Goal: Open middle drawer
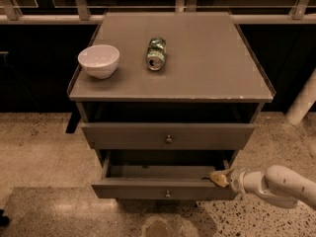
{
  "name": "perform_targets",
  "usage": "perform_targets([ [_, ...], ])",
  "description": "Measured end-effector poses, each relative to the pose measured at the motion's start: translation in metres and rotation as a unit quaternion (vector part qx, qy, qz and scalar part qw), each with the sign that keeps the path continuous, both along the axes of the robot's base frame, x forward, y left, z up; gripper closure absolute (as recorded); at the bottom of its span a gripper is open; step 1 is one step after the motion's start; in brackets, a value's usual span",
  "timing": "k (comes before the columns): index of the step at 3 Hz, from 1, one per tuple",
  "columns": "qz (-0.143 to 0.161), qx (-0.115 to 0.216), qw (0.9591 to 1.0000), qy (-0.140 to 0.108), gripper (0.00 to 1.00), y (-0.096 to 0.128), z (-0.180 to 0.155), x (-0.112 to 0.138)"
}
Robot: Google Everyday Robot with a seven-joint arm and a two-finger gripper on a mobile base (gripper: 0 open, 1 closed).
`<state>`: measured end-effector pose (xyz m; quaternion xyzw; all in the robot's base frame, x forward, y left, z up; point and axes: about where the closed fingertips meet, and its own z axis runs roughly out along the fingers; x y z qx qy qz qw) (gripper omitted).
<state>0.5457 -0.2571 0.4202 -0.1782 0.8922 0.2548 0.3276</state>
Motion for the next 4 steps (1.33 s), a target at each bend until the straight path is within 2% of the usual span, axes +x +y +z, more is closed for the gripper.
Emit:
perform_targets([
  [1, 0.000, 0.000, 1.0000, 0.000, 1.00, 0.000, 0.004, 0.000],
  [2, -0.008, -0.005, 0.9999, 0.007, 1.00, 0.001, 0.001, -0.013],
  [3, -0.002, -0.031, 0.9986, 0.044, 1.00, 0.002, -0.008, -0.038],
  [4, 0.000, -0.040, 0.9974, 0.060, 1.00, 0.002, -0.010, -0.046],
])
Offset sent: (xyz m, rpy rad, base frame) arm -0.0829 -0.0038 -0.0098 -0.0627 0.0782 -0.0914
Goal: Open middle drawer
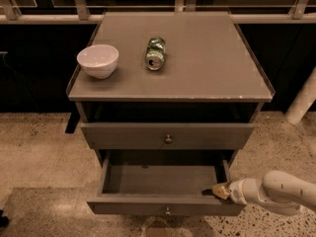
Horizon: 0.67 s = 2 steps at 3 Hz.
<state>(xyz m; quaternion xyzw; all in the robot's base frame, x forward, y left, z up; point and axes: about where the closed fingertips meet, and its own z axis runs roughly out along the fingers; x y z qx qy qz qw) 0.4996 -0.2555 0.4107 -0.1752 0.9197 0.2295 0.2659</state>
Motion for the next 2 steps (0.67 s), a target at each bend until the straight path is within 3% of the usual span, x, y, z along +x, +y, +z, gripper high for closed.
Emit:
perform_targets([
  [1, 0.006, -0.013, 0.9993, 0.036, 1.00, -0.0041, -0.0074, -0.0196],
  [2, 0.007, -0.001, 0.9989, 0.046, 1.00, -0.0014, -0.0134, -0.0264],
])
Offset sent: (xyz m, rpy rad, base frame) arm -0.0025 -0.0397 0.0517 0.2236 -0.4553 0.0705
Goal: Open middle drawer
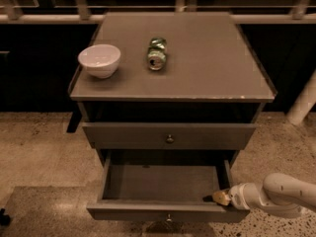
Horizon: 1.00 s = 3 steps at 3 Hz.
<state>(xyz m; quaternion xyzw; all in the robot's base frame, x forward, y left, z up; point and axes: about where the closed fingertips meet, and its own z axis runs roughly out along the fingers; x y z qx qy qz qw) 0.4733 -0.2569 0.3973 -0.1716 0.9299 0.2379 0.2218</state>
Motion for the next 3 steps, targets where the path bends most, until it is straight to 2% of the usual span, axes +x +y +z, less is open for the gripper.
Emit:
perform_targets([
  [1, 0.000, 0.000, 1.0000, 0.000, 1.00, 0.002, 0.002, 0.001],
  [2, 0.000, 0.042, 0.9970, -0.065, 1.00, 0.003, 0.031, 0.030],
  [3, 0.011, 0.078, 0.9793, -0.186, 0.82, -0.008, 0.095, 0.049],
])
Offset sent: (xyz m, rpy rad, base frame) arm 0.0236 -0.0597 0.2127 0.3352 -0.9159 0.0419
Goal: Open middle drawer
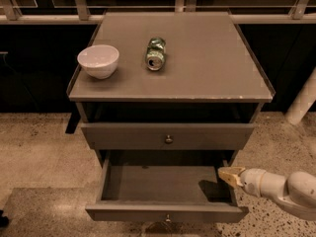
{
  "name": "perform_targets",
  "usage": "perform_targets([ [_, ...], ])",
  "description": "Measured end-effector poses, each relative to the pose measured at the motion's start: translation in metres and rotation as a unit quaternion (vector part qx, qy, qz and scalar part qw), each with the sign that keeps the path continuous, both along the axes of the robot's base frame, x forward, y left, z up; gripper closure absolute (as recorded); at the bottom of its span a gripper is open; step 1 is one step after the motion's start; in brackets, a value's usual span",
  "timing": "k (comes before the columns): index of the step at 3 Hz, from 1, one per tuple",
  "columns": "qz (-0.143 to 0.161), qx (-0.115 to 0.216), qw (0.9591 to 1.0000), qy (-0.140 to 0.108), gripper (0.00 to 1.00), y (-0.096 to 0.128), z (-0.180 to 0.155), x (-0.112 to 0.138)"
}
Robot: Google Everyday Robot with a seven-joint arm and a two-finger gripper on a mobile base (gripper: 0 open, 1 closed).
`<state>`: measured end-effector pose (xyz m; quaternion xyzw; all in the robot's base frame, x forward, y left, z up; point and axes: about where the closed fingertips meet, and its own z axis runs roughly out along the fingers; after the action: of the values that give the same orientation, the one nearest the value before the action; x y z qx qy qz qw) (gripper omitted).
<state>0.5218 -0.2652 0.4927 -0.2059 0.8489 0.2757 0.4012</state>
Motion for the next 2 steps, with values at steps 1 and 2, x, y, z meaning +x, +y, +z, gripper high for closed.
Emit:
perform_targets([
  [1, 0.007, 0.004, 0.9968, -0.079, 0.58, -0.0065, 0.0407, -0.0056],
  [2, 0.007, 0.004, 0.9967, -0.081, 0.35, -0.0068, 0.0415, -0.0057],
])
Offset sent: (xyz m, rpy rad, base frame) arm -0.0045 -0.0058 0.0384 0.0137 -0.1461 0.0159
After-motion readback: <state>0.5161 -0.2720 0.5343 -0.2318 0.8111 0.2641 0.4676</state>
